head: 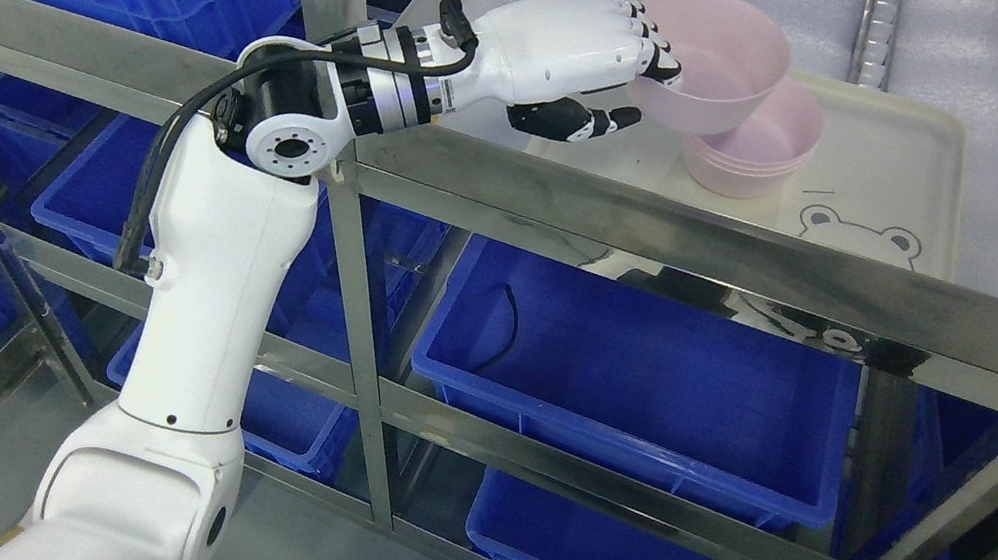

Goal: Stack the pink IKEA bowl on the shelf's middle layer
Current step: 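Lower the pink bowl onto the other pink bowl on the tray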

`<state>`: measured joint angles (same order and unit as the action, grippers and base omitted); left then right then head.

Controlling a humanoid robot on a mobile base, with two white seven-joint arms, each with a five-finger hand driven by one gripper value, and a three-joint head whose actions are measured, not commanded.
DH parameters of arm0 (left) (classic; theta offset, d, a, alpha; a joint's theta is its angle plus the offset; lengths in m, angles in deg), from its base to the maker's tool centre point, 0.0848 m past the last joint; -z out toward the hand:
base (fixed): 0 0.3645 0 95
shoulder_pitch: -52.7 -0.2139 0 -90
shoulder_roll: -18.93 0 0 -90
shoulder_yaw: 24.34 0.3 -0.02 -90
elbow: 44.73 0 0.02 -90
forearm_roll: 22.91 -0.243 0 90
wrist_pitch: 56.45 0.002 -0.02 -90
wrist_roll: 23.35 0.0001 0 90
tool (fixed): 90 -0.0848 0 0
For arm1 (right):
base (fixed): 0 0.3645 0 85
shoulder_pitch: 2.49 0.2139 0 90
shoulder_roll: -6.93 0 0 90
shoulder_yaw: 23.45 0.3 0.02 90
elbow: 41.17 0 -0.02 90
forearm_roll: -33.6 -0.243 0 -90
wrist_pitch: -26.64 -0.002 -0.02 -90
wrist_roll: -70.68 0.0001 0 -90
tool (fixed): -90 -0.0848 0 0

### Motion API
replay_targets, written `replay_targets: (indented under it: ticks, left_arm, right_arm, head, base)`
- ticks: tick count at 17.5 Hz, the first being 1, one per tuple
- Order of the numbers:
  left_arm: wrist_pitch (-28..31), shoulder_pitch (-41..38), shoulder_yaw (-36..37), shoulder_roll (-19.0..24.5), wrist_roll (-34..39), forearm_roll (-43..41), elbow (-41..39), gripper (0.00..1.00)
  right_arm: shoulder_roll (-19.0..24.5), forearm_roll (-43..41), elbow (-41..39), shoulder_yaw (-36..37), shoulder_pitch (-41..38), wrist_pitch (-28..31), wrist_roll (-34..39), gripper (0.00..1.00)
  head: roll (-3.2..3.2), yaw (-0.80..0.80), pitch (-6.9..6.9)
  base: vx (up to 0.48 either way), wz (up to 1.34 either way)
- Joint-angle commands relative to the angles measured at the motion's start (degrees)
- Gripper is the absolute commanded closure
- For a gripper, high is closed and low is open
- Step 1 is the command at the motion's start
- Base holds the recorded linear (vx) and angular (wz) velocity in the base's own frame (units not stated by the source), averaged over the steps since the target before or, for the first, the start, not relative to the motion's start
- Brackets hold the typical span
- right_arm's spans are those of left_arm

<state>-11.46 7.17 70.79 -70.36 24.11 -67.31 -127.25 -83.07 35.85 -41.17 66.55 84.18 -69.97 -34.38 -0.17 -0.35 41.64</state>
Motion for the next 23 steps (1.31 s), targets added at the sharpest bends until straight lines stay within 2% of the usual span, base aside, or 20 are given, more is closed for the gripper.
replay_targets:
  ticks: [1,5,8,18,23]
  left_arm:
    - [0.0,2.7,2.8,0.3,1.8,-3.3,10.9,0.92]
    - [0.0,7.5,8.5,0.3,3.5,-4.1,17.9,0.92]
    - [0.0,8.5,9.1,0.3,3.6,-8.3,20.6,0.92]
    - [0.0,10.0,11.1,0.3,3.8,-8.8,21.9,0.92]
    - [0.0,12.1,11.1,0.3,6.0,-8.8,23.8,0.87]
  right_arm:
    - [-1.0,-0.1,-1.0,-0.2,0.0,0.0,0.0,0.00]
    - [-1.0,0.0,-1.0,-0.3,0.0,0.0,0.0,0.00]
    - [-1.0,-0.1,-1.0,-0.3,0.0,0.0,0.0,0.00]
    - [-1.0,0.0,-1.0,-0.2,0.0,0.0,0.0,0.00]
    - [-1.0,0.0,-1.0,-0.2,0.0,0.0,0.0,0.00]
  head:
    - [0.00,0.00,0.00]
    - [0.00,0.00,0.00]
    - [0.00,0.00,-0.01]
    - [0.00,0.00,-0.02]
    - [0.00,0.00,-0.02]
  base:
    - [0.019,-0.14]
    - [0.010,-0.12]
    - [0.003,-0.02]
    - [0.005,-0.03]
    - [0.000,0.00]
